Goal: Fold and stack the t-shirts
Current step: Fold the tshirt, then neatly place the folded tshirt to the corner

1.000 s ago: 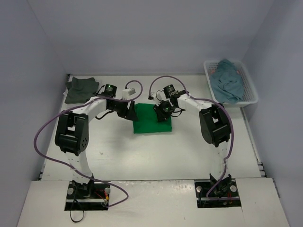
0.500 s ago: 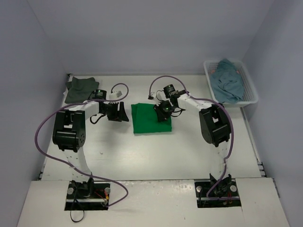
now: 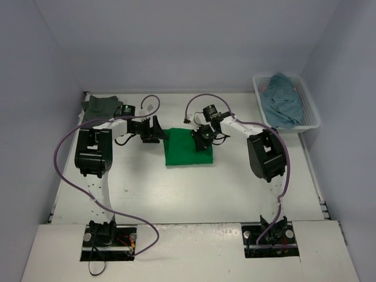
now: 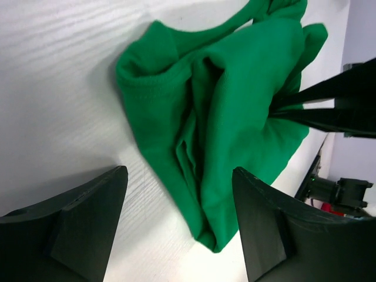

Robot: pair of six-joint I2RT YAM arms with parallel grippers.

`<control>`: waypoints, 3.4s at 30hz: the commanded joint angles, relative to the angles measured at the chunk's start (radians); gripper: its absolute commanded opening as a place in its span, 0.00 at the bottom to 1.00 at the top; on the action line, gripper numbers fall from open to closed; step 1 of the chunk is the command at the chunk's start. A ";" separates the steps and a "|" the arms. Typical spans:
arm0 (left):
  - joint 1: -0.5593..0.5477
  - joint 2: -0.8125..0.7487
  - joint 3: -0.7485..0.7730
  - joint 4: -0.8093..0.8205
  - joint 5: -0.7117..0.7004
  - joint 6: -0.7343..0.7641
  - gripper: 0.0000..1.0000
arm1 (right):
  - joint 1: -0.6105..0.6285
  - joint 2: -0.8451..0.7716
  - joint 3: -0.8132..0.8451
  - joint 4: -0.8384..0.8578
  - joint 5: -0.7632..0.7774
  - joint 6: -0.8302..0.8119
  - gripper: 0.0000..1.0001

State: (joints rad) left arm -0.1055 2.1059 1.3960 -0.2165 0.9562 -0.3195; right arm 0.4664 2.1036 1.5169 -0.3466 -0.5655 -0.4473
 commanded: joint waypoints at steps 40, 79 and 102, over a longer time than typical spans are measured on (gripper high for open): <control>-0.227 0.180 0.001 -0.115 -0.166 -0.024 0.04 | 0.015 -0.060 -0.003 -0.071 -0.030 -0.028 0.09; -0.022 -0.110 0.492 -0.604 -0.523 0.502 0.00 | -0.190 -0.341 -0.118 -0.069 -0.116 -0.099 0.12; 0.082 -0.080 0.800 -0.776 -0.754 0.700 0.00 | -0.195 -0.370 -0.130 -0.069 -0.143 -0.096 0.11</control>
State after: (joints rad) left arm -0.0364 2.0701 2.1223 -0.9718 0.2409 0.3336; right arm 0.2798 1.8034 1.3815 -0.4164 -0.6708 -0.5323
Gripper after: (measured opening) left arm 0.054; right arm 0.112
